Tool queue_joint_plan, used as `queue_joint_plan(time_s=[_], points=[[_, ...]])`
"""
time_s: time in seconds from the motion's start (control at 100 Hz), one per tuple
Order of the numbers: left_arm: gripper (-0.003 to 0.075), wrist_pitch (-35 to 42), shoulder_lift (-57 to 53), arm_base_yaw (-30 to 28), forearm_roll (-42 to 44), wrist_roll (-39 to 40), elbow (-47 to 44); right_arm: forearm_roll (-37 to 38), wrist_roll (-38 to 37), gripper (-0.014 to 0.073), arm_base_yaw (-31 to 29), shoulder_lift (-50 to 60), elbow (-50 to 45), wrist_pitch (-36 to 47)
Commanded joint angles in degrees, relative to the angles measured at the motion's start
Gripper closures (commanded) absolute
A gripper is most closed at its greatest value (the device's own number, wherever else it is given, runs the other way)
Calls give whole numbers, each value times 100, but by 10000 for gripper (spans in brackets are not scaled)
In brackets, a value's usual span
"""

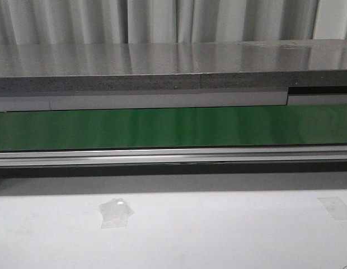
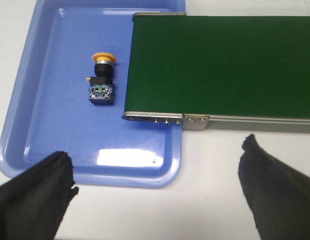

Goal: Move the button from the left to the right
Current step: 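Grasp the yellow-capped button with the left gripper and lift it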

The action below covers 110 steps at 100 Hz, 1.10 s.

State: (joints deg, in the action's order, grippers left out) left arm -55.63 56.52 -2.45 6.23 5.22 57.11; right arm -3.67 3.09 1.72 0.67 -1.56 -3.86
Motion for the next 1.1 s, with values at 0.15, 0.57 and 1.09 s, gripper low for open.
queue_joint_plan(time_s=[0.15, 0.57, 1.09], points=[[92, 638, 1267, -830, -163, -323, 763, -1, -10, 662, -26, 99, 85, 465], [92, 638, 3475, -1911, -1395, -1494, 1981, -1, -10, 662, -26, 99, 85, 465], [92, 1050, 4854, -1932, -1417, -1582, 2208, -1, -10, 662, -26, 99, 85, 465]])
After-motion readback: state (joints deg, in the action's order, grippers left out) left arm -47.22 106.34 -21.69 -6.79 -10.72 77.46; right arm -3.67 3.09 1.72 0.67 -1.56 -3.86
